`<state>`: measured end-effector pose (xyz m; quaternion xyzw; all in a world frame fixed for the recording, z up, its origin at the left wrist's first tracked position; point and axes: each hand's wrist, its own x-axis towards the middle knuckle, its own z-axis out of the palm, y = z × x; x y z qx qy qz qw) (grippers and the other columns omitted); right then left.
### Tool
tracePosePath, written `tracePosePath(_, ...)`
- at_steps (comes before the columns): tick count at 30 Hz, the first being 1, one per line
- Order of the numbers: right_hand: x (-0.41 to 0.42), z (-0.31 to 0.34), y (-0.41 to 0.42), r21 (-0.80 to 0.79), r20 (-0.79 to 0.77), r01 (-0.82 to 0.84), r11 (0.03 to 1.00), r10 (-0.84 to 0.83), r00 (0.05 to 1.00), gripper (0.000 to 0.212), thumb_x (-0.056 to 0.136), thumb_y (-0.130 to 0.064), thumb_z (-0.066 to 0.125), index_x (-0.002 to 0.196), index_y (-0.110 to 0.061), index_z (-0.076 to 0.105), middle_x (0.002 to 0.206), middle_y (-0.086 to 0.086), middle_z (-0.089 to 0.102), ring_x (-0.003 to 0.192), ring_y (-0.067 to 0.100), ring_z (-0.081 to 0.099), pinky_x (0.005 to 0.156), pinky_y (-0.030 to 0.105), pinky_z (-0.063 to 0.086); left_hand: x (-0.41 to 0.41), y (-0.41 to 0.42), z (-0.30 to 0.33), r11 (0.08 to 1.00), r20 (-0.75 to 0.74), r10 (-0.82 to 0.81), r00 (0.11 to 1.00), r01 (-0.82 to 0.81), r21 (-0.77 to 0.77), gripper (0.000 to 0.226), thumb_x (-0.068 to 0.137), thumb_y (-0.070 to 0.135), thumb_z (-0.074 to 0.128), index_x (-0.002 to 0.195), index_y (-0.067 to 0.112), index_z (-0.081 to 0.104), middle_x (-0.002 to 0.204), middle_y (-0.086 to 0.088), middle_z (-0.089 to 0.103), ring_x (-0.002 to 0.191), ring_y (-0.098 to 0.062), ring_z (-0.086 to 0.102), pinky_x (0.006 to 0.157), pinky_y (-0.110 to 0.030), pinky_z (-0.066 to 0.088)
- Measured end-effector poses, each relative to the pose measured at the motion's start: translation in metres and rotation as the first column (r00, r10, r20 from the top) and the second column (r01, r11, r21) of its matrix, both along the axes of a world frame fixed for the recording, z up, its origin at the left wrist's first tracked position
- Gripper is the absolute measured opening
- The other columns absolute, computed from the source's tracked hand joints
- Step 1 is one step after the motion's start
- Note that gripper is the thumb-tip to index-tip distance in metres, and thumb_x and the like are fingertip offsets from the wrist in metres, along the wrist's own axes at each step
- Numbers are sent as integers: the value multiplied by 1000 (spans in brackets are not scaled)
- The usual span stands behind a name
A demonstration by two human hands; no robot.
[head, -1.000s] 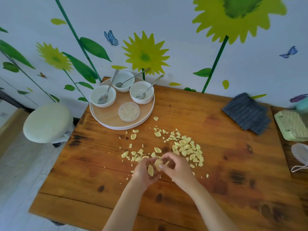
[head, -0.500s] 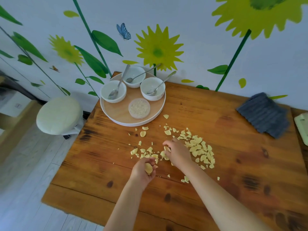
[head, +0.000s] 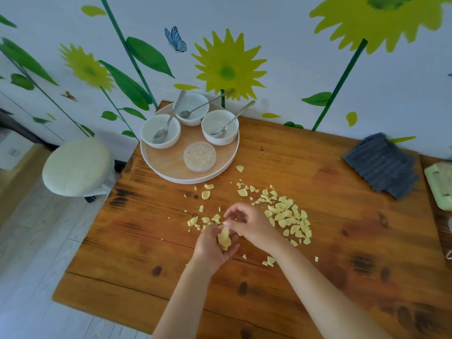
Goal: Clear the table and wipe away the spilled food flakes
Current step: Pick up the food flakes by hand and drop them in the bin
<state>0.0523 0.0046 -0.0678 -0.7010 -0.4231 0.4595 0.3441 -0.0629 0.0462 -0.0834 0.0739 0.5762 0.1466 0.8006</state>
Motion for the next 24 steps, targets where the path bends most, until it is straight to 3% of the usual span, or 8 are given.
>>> tracePosePath(2, 2, 0, 3, -15, 98, -19, 1000, 20, 995, 5, 86, -18, 60, 88, -21, 63, 83, -10, 64, 76, 7, 61, 72, 22, 52, 3, 1, 2, 999, 44, 33, 998, -32, -14, 24, 96, 17, 36, 92, 5, 57, 85, -13, 60, 78, -23, 58, 66, -37, 53)
tracePosePath(5, 14, -15, 6, -47, 293, 126, 991, -107, 950, 10, 90, -16, 55, 88, -21, 63, 82, -10, 62, 76, 10, 60, 71, 26, 50, 0, 4, 0, 999, 12, 50, 999, -50, 15, 25, 94, 11, 40, 75, 4, 55, 70, -8, 55, 62, -17, 52, 46, -23, 50)
tracePosePath(7, 19, -27, 5, -130, 395, 144, 981, -82, 915, 9, 90, -18, 55, 92, -21, 64, 85, -8, 61, 77, 13, 60, 69, 28, 50, -5, 6, 0, 997, -27, 67, 997, -66, 29, 25, 93, 10, 41, 72, 6, 53, 62, -4, 49, 54, -15, 47, 40, -18, 44)
tracePosePath(10, 15, -40, 4, -246, 455, 87, 965, 35, 890, 11, 89, -24, 57, 97, -20, 63, 89, -8, 57, 78, 12, 56, 64, 27, 46, -13, 7, -2, 996, -61, 86, 994, -84, 31, 24, 93, 8, 42, 74, 5, 55, 61, -3, 46, 52, -13, 44, 36, -15, 41)
tracePosePath(14, 8, -42, 6, -255, 488, 104, 961, 35, 872, 8, 90, -23, 55, 95, -19, 60, 86, -8, 60, 72, 12, 57, 60, 27, 44, -23, 8, -6, 994, -73, 107, 992, -106, 25, 20, 93, 7, 42, 80, 3, 57, 65, -5, 49, 57, -14, 46, 37, -16, 44)
tracePosePath(19, 3, -35, 7, -182, 333, 123, 976, -56, 941, 7, 86, -27, 61, 82, -22, 58, 76, -9, 60, 63, 9, 56, 62, 27, 48, -26, 7, -9, 996, -46, 88, 995, -86, 31, 20, 93, 8, 42, 90, 1, 61, 72, -7, 57, 63, -16, 54, 50, -23, 51)
tracePosePath(22, -4, -11, 10, -148, 95, -108, 983, 123, 988, 4, 84, -22, 63, 85, -20, 61, 81, -9, 61, 74, 6, 57, 72, 22, 48, -22, 5, -7, 993, 6, 115, 993, -115, 34, 27, 96, 14, 35, 96, 2, 60, 81, -11, 59, 73, -18, 56, 68, -31, 52)
tracePosePath(24, -7, -2, 11, -155, 21, -235, 960, 241, 970, 4, 84, -19, 63, 88, -19, 62, 85, -9, 62, 80, 5, 57, 75, 20, 48, -20, 3, -3, 989, 45, 140, 989, -141, 32, 31, 98, 19, 32, 93, 4, 58, 88, -13, 58, 81, -21, 56, 79, -36, 50)
